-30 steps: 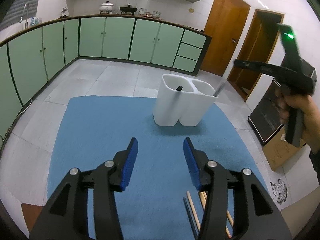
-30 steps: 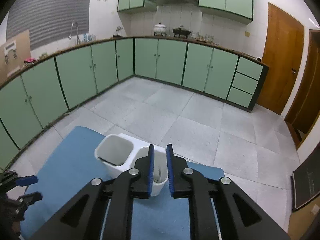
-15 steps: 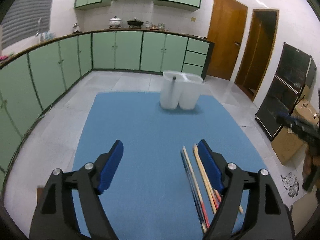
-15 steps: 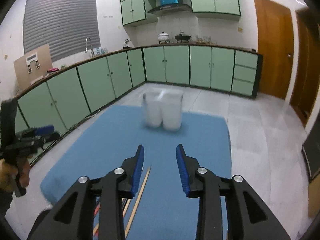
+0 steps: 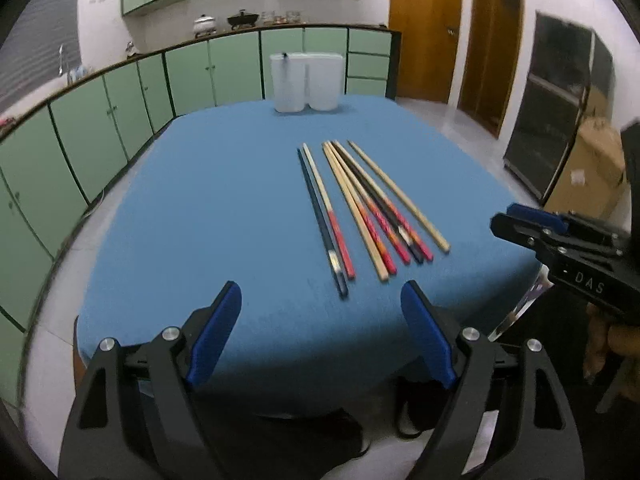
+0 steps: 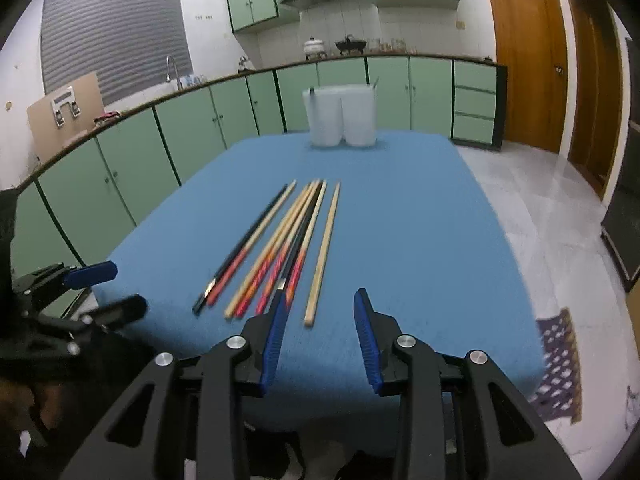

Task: Organize utensils
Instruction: 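Grasp the black chopstick end with the left gripper, then grasp the plain wooden chopstick end with the right gripper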

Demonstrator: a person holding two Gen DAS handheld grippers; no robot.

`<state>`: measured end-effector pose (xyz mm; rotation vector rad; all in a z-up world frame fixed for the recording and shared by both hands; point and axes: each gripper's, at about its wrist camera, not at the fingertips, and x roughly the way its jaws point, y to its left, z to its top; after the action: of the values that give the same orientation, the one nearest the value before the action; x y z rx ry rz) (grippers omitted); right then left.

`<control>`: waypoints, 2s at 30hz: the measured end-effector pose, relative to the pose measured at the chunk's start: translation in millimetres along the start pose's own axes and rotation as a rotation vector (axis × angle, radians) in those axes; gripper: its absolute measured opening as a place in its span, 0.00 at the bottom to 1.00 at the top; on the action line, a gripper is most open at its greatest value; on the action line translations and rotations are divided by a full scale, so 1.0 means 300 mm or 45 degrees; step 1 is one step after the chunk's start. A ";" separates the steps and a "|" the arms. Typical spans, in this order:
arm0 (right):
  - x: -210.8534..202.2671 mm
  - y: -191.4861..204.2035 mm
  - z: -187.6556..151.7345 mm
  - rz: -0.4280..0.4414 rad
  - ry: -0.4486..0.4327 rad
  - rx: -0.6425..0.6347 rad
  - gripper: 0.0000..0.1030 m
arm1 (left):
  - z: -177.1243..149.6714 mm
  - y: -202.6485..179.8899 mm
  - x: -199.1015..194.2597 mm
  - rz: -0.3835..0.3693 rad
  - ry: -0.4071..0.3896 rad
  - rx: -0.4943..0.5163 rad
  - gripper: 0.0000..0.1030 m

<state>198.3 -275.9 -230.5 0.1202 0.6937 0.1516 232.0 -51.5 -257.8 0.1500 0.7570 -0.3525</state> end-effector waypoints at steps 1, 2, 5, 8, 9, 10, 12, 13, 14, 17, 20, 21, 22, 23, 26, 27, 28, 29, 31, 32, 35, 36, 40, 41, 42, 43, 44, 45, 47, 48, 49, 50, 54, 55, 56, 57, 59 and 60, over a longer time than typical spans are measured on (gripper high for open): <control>0.010 0.001 -0.002 0.000 0.003 -0.004 0.33 | -0.008 0.000 0.015 -0.006 0.010 -0.014 0.71; 0.020 0.002 -0.007 -0.002 0.009 -0.007 0.33 | -0.009 0.004 0.027 -0.007 0.016 -0.023 0.68; 0.053 0.007 -0.011 -0.002 0.032 -0.002 0.33 | -0.020 0.004 0.067 0.027 0.025 -0.026 0.64; 0.083 0.024 -0.028 -0.006 0.050 -0.012 0.33 | -0.033 0.005 0.105 0.066 0.038 -0.038 0.56; 0.094 0.025 -0.031 -0.005 0.058 -0.009 0.33 | -0.037 0.010 0.116 0.070 0.045 -0.051 0.55; 0.100 0.025 -0.034 -0.005 0.062 -0.008 0.33 | -0.037 0.012 0.123 0.071 0.052 -0.057 0.54; 0.120 0.033 -0.035 -0.003 0.074 -0.015 0.33 | -0.037 0.017 0.134 0.071 0.059 -0.062 0.53; 0.130 0.037 -0.036 -0.006 0.078 -0.022 0.33 | -0.035 0.018 0.138 0.068 0.060 -0.066 0.53; 0.141 0.039 -0.036 -0.010 0.083 -0.027 0.33 | -0.029 0.017 0.147 0.065 0.062 -0.065 0.53; 0.171 0.040 -0.038 -0.020 0.101 -0.031 0.33 | -0.026 0.017 0.165 0.071 0.066 -0.064 0.53; 0.178 0.037 -0.037 -0.037 0.096 -0.052 0.32 | -0.020 0.014 0.173 0.074 0.056 -0.061 0.52; 0.181 0.037 -0.035 -0.039 0.096 -0.055 0.31 | -0.018 0.016 0.176 0.077 0.054 -0.061 0.52; 0.182 0.035 -0.034 -0.047 0.094 -0.059 0.31 | -0.018 0.017 0.178 0.079 0.052 -0.063 0.51; 0.185 0.032 -0.033 -0.056 0.093 -0.064 0.29 | -0.019 0.014 0.179 0.081 0.049 -0.064 0.49; 0.193 0.021 -0.029 -0.065 0.090 -0.063 0.25 | -0.014 0.018 0.182 0.087 0.040 -0.077 0.38; 0.196 0.018 -0.027 -0.070 0.089 -0.065 0.24 | -0.016 0.022 0.181 0.084 0.038 -0.085 0.31; 0.199 0.010 -0.022 -0.075 0.088 -0.061 0.22 | -0.012 0.028 0.182 0.083 0.036 -0.095 0.27; 0.200 0.004 -0.021 -0.075 0.088 -0.056 0.20 | -0.009 0.036 0.185 0.078 0.036 -0.111 0.21; 0.200 -0.014 -0.016 -0.095 0.085 -0.047 0.16 | -0.003 0.044 0.188 0.074 0.033 -0.123 0.14; 0.199 -0.029 -0.014 -0.107 0.085 -0.030 0.14 | -0.001 0.043 0.191 0.067 0.034 -0.125 0.12; 0.193 -0.085 -0.012 -0.139 0.084 0.041 0.11 | 0.003 0.030 0.194 0.055 0.031 -0.117 0.06; 0.190 -0.099 -0.012 -0.141 0.085 0.062 0.10 | 0.003 0.028 0.195 0.050 0.032 -0.120 0.06; 0.185 -0.097 -0.014 -0.140 0.084 0.059 0.11 | 0.003 0.014 0.196 0.027 0.034 -0.113 0.06; 0.185 -0.093 -0.014 -0.121 0.085 0.060 0.11 | 0.003 0.016 0.197 0.026 0.035 -0.116 0.06; 0.187 -0.089 -0.014 -0.118 0.088 0.054 0.11 | 0.003 0.018 0.198 0.026 0.036 -0.120 0.07; 0.186 -0.085 -0.016 -0.122 0.086 0.048 0.11 | 0.001 0.021 0.198 0.031 0.039 -0.122 0.09; 0.187 -0.085 -0.016 -0.124 0.084 0.047 0.11 | 0.002 0.026 0.199 0.041 0.038 -0.125 0.10; 0.190 -0.088 -0.016 -0.125 0.083 0.052 0.11 | 0.003 0.031 0.202 0.042 0.040 -0.132 0.10; 0.196 -0.087 -0.014 -0.134 0.079 0.047 0.11 | 0.004 0.034 0.204 0.037 0.040 -0.141 0.06; 0.198 -0.085 -0.013 -0.146 0.076 0.040 0.09 | 0.004 0.030 0.204 0.038 0.039 -0.137 0.06; 0.198 -0.090 -0.012 -0.164 0.073 0.053 0.08 | 0.004 0.027 0.204 0.032 0.037 -0.138 0.06; 0.196 -0.097 -0.011 -0.170 0.072 0.078 0.09 | 0.005 0.024 0.205 0.018 0.036 -0.145 0.06; 0.187 -0.112 -0.012 -0.192 0.072 0.142 0.09 | 0.008 0.020 0.205 -0.021 0.045 -0.164 0.06; 0.183 -0.110 -0.012 -0.192 0.070 0.146 0.09 | 0.009 0.019 0.204 -0.031 0.045 -0.169 0.06; 0.183 -0.107 -0.013 -0.178 0.077 0.146 0.09 | 0.007 0.021 0.202 -0.037 0.046 -0.172 0.06; 0.183 -0.103 -0.016 -0.165 0.079 0.142 0.09 | 0.007 0.022 0.201 -0.030 0.045 -0.171 0.06; 0.181 -0.096 -0.020 -0.152 0.080 0.131 0.09 | 0.005 0.027 0.204 0.002 0.053 -0.174 0.08; 0.180 -0.093 -0.023 -0.155 0.079 0.124 0.10 | 0.003 0.030 0.206 0.015 0.056 -0.175 0.10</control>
<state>237.6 -293.4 -274.0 0.1665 0.7681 0.0046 277.4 -59.4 -299.9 0.0329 0.8211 -0.2857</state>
